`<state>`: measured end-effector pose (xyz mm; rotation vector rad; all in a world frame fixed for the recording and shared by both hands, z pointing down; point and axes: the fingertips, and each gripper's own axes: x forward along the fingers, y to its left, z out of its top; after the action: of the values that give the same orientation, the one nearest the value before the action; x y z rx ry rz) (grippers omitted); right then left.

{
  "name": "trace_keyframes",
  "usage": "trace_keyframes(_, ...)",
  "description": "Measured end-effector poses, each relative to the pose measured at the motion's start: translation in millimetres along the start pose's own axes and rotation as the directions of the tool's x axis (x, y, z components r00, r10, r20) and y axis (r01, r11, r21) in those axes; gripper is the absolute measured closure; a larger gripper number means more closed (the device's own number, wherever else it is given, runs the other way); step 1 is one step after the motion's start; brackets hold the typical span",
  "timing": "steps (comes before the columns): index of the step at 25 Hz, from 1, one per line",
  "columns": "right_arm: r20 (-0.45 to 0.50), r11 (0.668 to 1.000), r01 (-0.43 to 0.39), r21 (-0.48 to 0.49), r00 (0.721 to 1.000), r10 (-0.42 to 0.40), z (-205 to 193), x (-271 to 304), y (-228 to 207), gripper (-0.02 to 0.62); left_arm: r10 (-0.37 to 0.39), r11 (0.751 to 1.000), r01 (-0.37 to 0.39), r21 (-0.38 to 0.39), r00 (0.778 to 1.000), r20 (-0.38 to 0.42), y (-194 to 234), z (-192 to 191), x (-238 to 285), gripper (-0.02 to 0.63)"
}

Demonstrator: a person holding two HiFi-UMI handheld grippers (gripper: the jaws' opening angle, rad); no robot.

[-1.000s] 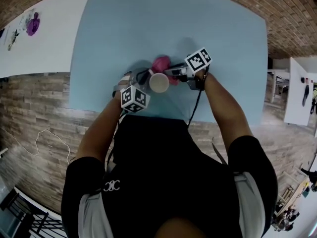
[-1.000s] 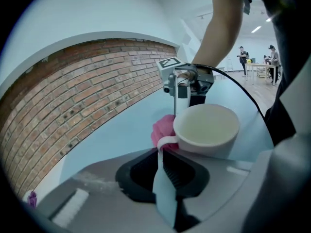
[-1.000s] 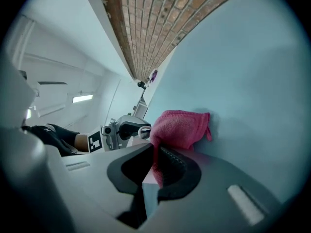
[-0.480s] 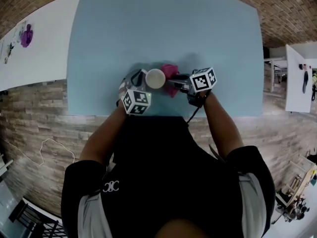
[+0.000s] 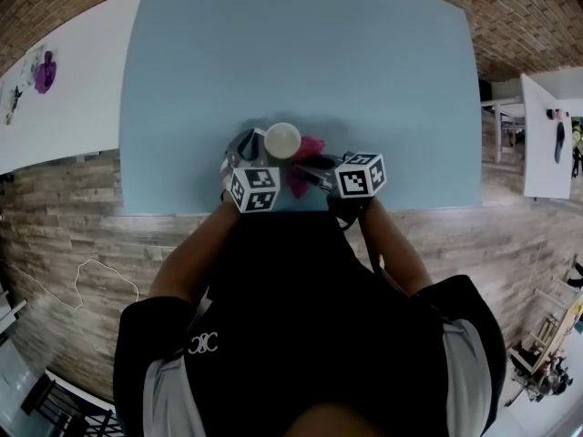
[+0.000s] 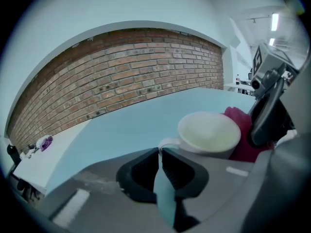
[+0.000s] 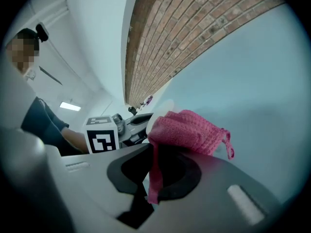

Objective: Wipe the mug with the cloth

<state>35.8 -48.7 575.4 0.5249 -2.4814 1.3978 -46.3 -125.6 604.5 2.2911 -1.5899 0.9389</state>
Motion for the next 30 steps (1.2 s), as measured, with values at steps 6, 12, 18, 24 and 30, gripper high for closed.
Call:
trace_keyframes(6, 0.154, 0.993, 0.095, 0.063, 0.983, -0.104, 30.8, -17.3, -29.0, 0.555, -0.060, 0.997, 0.061, 0.054, 0.998, -0.019, -11.5, -5.3, -11.5, 0.571)
trace_keyframes(12, 0.267, 0.979, 0.166, 0.115, 0.945, -0.192, 72.9, -22.3, -57.4, 0.555, -0.160, 0.984, 0.160, 0.084, 0.987, -0.009, -39.2, -7.2, -25.5, 0.573)
trace_keyframes(18, 0.221, 0.985, 0.170, 0.042, 0.959, -0.175, 77.7, 8.8, -42.7, 0.555, -0.280, 0.952, 0.282, 0.121, 0.959, -0.035, -66.0, -18.0, -17.0, 0.600)
trace_keyframes(24, 0.225, 0.981, 0.189, 0.048, 0.955, -0.195, 68.6, 20.1, -39.4, 0.555, -0.339, 0.937, 0.339, 0.082, 0.941, -0.014, -67.7, -9.3, -31.9, 0.598)
trace_keyframes(30, 0.218, 0.982, 0.180, 0.055, 0.958, -0.188, 68.1, 18.6, -42.9, 0.555, -0.328, 0.944, 0.329, -0.018, 0.944, 0.043, -13.8, -15.8, -37.9, 0.524)
